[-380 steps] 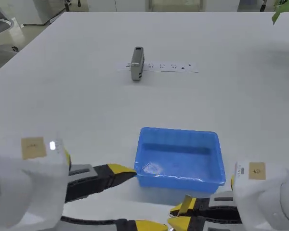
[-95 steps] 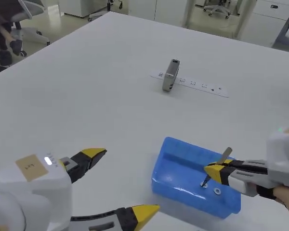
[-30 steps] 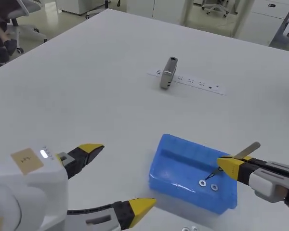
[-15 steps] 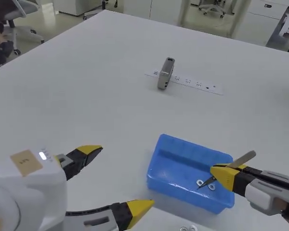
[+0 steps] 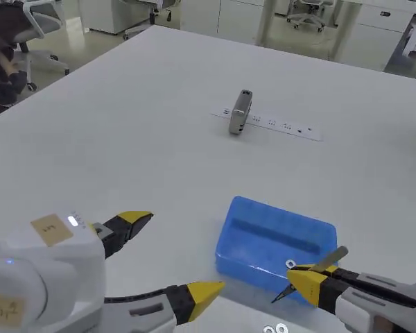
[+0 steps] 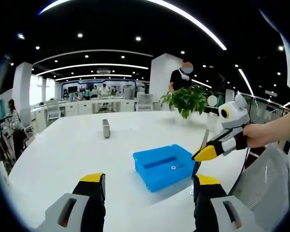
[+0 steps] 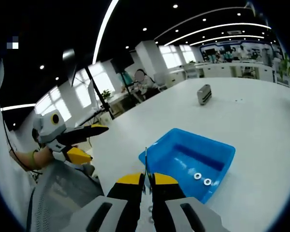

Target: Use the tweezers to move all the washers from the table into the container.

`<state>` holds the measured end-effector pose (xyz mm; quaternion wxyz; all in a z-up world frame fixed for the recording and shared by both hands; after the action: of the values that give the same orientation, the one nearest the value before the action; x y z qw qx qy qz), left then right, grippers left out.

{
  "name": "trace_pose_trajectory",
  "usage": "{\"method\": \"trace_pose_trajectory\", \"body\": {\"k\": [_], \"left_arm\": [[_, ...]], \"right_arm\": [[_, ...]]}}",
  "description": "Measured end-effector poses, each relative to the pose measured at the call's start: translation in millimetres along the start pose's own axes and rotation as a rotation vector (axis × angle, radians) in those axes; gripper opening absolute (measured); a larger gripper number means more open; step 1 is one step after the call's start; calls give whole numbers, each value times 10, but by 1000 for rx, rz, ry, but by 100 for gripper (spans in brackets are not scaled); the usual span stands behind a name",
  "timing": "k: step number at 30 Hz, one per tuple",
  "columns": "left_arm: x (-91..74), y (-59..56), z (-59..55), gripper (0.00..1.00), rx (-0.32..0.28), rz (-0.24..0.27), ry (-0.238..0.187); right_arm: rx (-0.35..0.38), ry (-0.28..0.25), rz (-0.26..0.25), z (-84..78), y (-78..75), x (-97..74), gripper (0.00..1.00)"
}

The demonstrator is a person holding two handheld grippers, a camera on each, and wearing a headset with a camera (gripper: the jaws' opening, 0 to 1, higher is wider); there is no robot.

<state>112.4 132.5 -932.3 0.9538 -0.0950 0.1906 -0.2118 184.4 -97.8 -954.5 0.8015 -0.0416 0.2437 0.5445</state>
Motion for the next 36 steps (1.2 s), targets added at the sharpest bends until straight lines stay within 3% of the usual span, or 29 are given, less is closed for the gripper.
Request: {"method": "trace_pose_trajectory", "body": {"k": [11,17,27,30,34,36], "left_arm": [[-1,-19,-8,75,24,10,12],[-13,9,-10,76,5,33,6],[-24,25,-17,78,-17,45,0],[-25,33,-11,78,-34,35,-6],[-12,-12,-11,78,-44,-15,-9],[-3,-32,-14,79,-33,-30,1]], "right_arm": [[8,53,10,-246,0,39,3],[17,51,20,-267,16,64,3],[-48,96,22,-283,48,110,4],[-74,92,7,-245,89,127,4],[-131,143,-20,-257,127,153,3],[-145,143,-27,-242,183,138,3]]}}
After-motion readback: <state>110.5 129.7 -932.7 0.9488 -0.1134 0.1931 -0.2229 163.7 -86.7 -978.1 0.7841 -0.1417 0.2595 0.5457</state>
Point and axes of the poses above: the centre of the closed fingertips' face, and the gripper's own axes: x roughly forward along the fingers, y roughly to its left, z roughly out of its top, the point moved 9 cm from there along -x, roughly backward along the fingers, and after that the axes turned 12 degrees about -x, right-handed, at the moved point
